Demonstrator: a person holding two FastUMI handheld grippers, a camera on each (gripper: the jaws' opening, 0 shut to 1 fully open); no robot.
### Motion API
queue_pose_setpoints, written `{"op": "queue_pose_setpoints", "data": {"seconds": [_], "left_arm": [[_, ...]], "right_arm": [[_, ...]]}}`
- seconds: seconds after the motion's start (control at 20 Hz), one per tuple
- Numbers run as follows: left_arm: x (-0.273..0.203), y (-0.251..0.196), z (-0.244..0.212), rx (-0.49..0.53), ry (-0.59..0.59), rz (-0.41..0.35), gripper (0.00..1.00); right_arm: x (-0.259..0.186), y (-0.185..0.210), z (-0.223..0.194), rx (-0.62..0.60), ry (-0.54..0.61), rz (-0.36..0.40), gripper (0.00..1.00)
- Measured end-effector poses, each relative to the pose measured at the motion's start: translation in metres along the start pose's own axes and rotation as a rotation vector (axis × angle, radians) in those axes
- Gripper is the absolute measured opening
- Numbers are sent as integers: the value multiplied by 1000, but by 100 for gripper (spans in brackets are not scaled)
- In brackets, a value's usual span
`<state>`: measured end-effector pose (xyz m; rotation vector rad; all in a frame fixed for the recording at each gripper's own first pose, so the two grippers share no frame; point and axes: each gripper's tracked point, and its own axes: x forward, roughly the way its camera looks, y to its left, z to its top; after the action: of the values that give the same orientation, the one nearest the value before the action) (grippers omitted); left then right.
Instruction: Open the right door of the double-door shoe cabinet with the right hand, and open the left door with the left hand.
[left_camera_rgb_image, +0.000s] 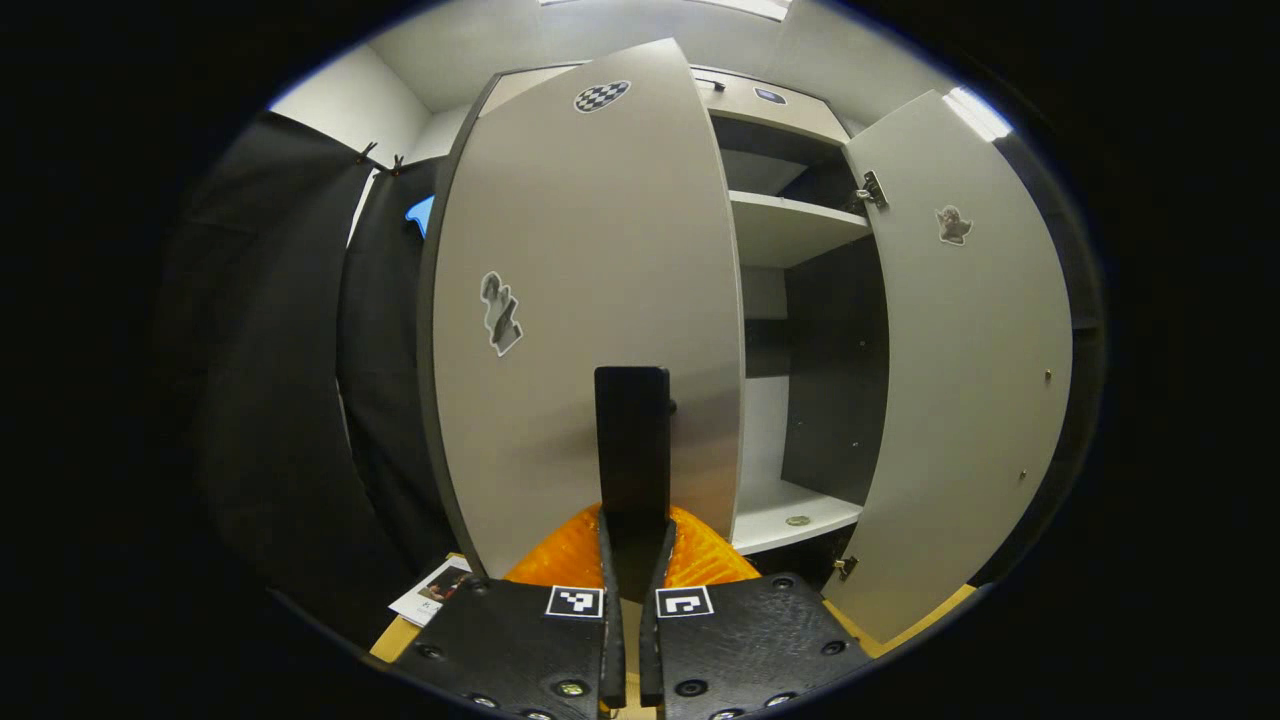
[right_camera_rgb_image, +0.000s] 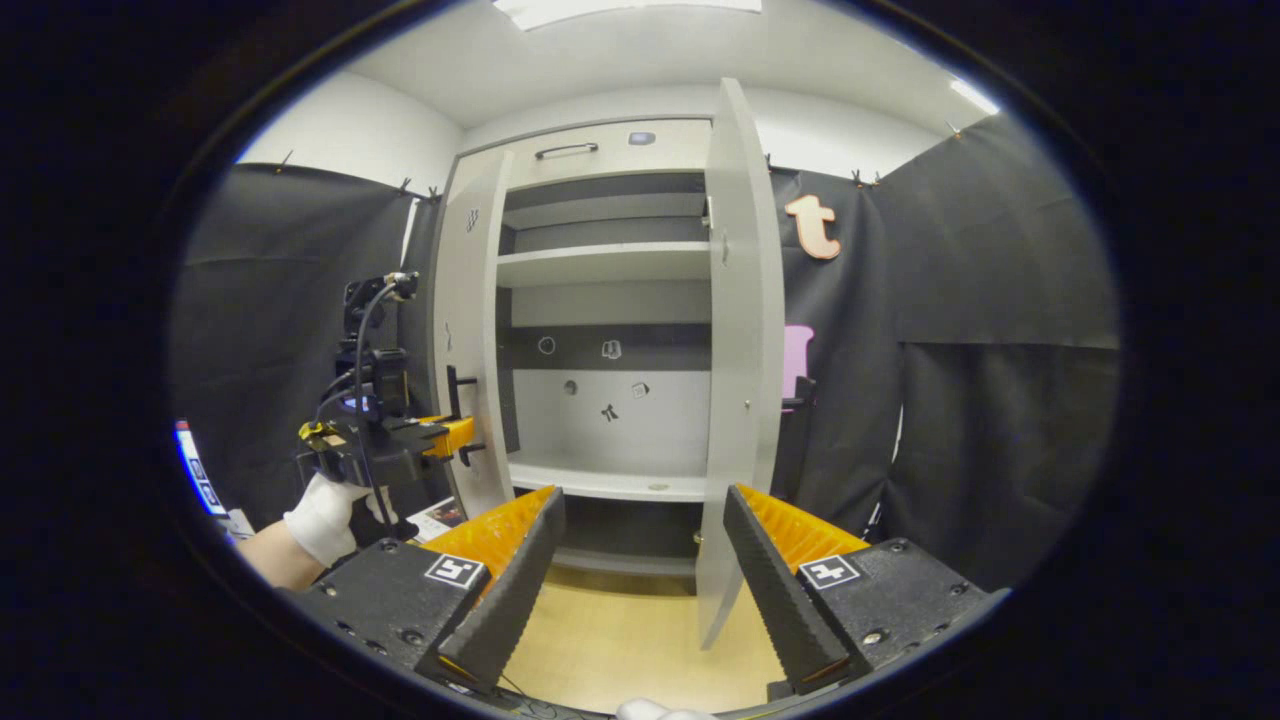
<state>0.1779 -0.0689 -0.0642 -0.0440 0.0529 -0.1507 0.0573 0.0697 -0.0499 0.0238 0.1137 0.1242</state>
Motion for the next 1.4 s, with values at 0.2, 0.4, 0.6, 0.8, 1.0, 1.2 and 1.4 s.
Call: {"op": "queue_pose_setpoints", "data": {"seconds": [0.2,0.4,0.6,0.8,1.0,1.2,1.4], "left_arm": [[-12,11,0,3,-4,13,5],[-23,24,-1,-1,-6,39,5],[-32,35,-3,2,-9,55,5],[-40,48,-4,-6,-12,81,4],[-45,59,-6,8,-9,84,4],[-50,69,-7,-4,-8,94,4],[-54,77,-9,-9,-4,99,3]], "right_arm": [[2,12,-2,1,0,19,99],[6,26,-4,2,6,43,99],[10,39,-7,7,12,63,99],[13,51,-9,2,18,82,99],[14,64,-11,3,23,103,99],[15,74,-10,-4,18,119,99],[18,81,-12,-1,24,130,99]]}}
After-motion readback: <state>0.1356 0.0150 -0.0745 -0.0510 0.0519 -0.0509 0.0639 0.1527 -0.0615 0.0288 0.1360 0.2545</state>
